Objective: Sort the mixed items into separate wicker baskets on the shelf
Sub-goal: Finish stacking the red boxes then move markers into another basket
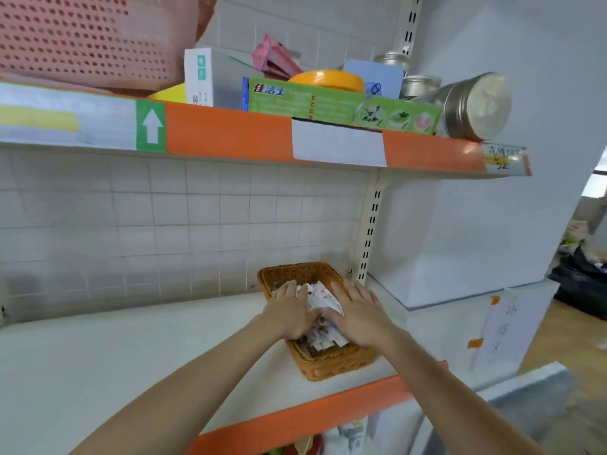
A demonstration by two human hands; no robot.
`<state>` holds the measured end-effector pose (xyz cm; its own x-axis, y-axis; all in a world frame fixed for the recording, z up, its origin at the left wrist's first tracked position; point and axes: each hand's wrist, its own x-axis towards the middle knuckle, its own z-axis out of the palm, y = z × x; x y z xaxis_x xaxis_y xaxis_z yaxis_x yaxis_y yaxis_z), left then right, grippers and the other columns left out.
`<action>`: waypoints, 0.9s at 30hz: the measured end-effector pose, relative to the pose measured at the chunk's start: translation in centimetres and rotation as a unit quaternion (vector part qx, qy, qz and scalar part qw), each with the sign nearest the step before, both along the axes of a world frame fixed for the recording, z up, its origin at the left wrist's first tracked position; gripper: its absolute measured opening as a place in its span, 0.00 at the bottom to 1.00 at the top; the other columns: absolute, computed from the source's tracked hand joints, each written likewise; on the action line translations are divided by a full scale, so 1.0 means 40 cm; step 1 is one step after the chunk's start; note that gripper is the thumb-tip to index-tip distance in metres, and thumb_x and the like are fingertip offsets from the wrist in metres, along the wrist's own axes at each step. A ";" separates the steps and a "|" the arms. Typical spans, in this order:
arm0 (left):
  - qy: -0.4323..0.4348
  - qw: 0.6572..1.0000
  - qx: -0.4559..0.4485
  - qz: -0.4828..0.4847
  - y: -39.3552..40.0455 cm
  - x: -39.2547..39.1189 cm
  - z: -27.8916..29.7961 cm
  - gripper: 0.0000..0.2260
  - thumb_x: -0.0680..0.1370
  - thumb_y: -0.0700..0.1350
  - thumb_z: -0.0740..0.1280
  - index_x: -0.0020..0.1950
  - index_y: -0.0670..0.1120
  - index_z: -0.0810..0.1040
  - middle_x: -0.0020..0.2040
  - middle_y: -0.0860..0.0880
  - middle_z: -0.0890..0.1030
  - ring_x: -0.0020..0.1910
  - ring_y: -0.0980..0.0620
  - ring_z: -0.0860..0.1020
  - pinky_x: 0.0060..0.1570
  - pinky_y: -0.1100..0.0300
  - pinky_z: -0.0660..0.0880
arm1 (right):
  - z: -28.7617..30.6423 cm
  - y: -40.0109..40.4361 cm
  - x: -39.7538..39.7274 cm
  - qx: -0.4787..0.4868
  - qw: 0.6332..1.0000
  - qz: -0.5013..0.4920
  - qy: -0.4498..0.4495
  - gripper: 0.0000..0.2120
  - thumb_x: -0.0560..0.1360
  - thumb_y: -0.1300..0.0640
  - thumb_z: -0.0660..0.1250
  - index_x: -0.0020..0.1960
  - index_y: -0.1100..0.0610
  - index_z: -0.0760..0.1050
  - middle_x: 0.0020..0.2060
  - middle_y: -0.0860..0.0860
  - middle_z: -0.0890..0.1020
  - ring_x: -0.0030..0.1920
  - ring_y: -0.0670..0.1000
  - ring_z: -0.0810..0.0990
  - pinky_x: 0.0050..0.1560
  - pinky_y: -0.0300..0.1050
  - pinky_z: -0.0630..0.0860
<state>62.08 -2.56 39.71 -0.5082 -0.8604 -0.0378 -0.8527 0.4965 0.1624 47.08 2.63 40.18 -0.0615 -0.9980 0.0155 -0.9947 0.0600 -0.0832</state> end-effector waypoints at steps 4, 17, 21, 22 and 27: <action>-0.005 1.000 0.016 0.012 -0.043 -0.023 -0.013 0.33 0.82 0.61 0.48 0.79 0.41 0.44 0.79 0.41 0.44 0.78 0.42 0.44 0.75 0.50 0.45 | -0.020 -0.061 -0.017 0.012 0.999 0.019 -0.022 0.31 0.82 0.40 0.46 0.79 0.51 0.40 0.78 0.52 0.42 0.78 0.52 0.39 0.76 0.49 0.41; -0.067 0.984 -0.022 0.161 -0.097 -0.112 -0.033 0.31 0.81 0.60 0.54 0.75 0.39 0.60 0.72 0.39 0.61 0.72 0.41 0.59 0.71 0.49 0.57 | -0.049 -0.182 -0.070 0.041 0.991 0.113 -0.060 0.28 0.82 0.49 0.55 0.78 0.58 0.52 0.74 0.56 0.60 0.74 0.55 0.57 0.71 0.47 0.58; -0.080 0.978 -0.042 0.187 -0.100 -0.124 -0.047 0.33 0.80 0.62 0.54 0.74 0.37 0.60 0.70 0.38 0.64 0.70 0.40 0.62 0.69 0.50 0.60 | -0.051 -0.205 -0.066 0.027 0.993 0.102 -0.055 0.23 0.80 0.50 0.59 0.72 0.60 0.64 0.68 0.58 0.66 0.67 0.57 0.67 0.63 0.46 0.67; -0.079 0.977 -0.044 0.191 -0.103 -0.125 -0.048 0.33 0.79 0.62 0.54 0.74 0.37 0.60 0.70 0.38 0.64 0.70 0.40 0.63 0.69 0.50 0.60 | -0.053 -0.207 -0.065 0.023 0.993 0.097 -0.055 0.22 0.80 0.50 0.59 0.70 0.60 0.66 0.66 0.58 0.67 0.64 0.57 0.70 0.60 0.46 0.68; -0.062 0.978 -0.053 0.192 -0.116 -0.126 -0.051 0.34 0.77 0.62 0.58 0.72 0.37 0.63 0.69 0.38 0.68 0.69 0.41 0.66 0.68 0.51 0.63 | -0.067 -0.210 -0.065 -0.005 0.992 0.095 -0.082 0.15 0.79 0.53 0.61 0.63 0.59 0.71 0.61 0.57 0.70 0.56 0.56 0.75 0.51 0.46 0.71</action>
